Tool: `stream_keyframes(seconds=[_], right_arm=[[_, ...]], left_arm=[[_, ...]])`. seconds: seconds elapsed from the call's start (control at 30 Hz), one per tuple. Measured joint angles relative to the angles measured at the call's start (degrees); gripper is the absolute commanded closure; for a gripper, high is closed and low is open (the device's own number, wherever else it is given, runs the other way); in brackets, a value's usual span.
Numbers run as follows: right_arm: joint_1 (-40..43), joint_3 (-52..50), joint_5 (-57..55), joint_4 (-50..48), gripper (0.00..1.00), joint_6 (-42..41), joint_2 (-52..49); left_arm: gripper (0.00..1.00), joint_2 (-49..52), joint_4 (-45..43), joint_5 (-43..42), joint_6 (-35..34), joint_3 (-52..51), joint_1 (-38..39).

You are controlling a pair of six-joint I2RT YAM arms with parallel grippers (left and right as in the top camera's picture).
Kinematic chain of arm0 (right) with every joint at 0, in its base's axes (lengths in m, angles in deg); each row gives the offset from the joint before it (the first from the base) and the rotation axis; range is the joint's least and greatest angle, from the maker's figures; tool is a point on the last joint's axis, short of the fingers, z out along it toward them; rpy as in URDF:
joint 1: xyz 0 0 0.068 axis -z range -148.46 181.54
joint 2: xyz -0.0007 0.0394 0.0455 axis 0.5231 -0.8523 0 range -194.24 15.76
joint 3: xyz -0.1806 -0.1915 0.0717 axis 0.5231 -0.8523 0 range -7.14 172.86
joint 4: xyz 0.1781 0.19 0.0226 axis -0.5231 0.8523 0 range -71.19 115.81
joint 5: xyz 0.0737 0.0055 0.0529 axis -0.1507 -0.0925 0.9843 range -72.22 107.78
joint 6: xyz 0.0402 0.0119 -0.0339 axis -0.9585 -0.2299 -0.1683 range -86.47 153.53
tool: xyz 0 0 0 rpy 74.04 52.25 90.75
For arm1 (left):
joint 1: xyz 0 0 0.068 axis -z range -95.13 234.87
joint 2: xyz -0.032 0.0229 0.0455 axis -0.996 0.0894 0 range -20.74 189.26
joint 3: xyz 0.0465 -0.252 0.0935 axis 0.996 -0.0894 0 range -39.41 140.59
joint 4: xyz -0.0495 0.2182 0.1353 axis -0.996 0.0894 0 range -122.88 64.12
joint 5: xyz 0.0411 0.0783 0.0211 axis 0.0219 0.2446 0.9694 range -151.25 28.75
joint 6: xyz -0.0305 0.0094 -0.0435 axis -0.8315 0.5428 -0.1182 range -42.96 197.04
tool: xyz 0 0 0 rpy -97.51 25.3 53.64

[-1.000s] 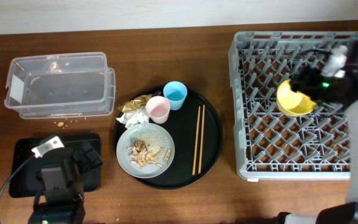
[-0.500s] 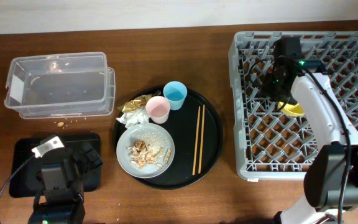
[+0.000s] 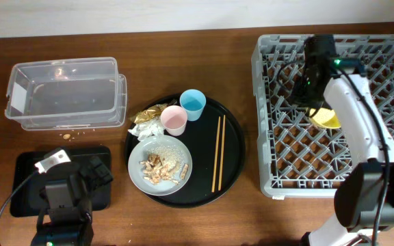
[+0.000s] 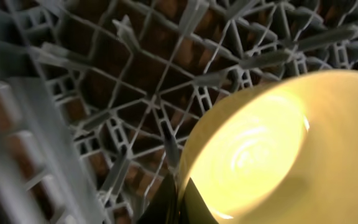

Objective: Sort waste into correct bins and load items into the dishwasher rack
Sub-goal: 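Lower the yellow bowl into the rack's back corner and release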

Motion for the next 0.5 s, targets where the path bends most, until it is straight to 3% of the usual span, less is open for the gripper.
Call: stream_keyframes(seconds=[0.23, 0.5], right_arm=[[4.5, 12.5, 8.9, 5.1, 0.96, 0.9, 0.0], [29.3, 13.1, 44.6, 6.7, 0.96, 12.1, 0.0]], left_arm=[[0.01, 0.0, 0.0, 0.0, 0.0, 0.0, 0.0], [0.01, 0.0, 0.0, 0.0, 0.0, 0.0, 0.0]])
